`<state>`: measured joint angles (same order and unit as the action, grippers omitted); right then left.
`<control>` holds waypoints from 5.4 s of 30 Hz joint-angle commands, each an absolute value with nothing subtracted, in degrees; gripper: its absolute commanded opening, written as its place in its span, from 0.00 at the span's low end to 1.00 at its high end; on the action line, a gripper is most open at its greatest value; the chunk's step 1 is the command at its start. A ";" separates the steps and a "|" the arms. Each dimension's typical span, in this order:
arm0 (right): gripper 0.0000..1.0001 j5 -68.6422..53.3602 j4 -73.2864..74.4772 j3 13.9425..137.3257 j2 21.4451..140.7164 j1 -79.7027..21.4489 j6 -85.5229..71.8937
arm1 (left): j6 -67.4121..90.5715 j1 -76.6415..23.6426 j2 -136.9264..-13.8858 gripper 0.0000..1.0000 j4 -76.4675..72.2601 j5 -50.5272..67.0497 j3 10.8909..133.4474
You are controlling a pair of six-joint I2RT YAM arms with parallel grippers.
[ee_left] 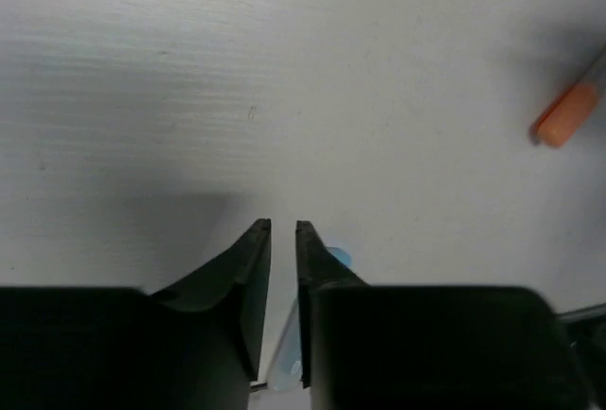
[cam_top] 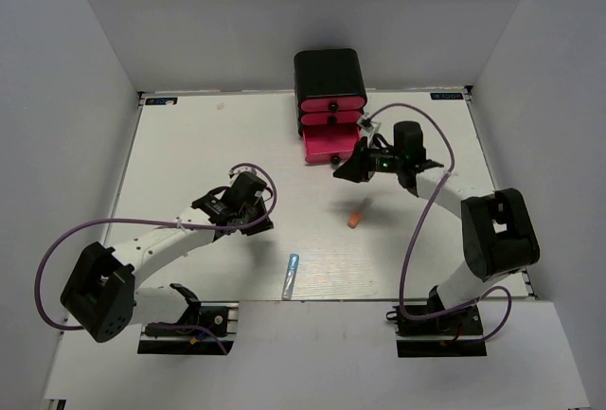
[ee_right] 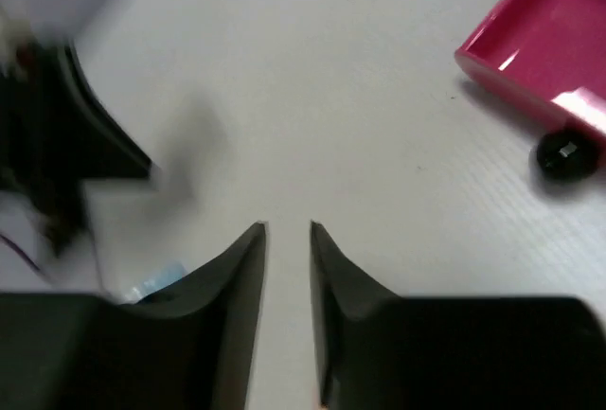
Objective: Sort the stationery into containers
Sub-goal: Grab a piece of stationery with the left arm, then place the stationery into the container, then grab a piece of stationery with the right arm, then place the stationery into the container
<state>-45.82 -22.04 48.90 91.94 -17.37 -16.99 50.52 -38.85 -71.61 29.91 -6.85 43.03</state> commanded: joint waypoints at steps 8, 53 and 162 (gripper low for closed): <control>0.49 -48.70 55.72 67.33 92.47 -15.30 92.86 | 43.95 -42.27 -77.33 0.56 32.15 7.20 47.63; 0.50 -45.71 35.42 59.24 86.40 -10.90 75.33 | 44.66 -55.99 -95.01 0.11 41.67 -18.10 74.51; 0.12 -19.96 25.76 99.58 116.88 -19.42 75.06 | 48.69 -42.01 -55.72 1.00 20.39 -11.26 40.17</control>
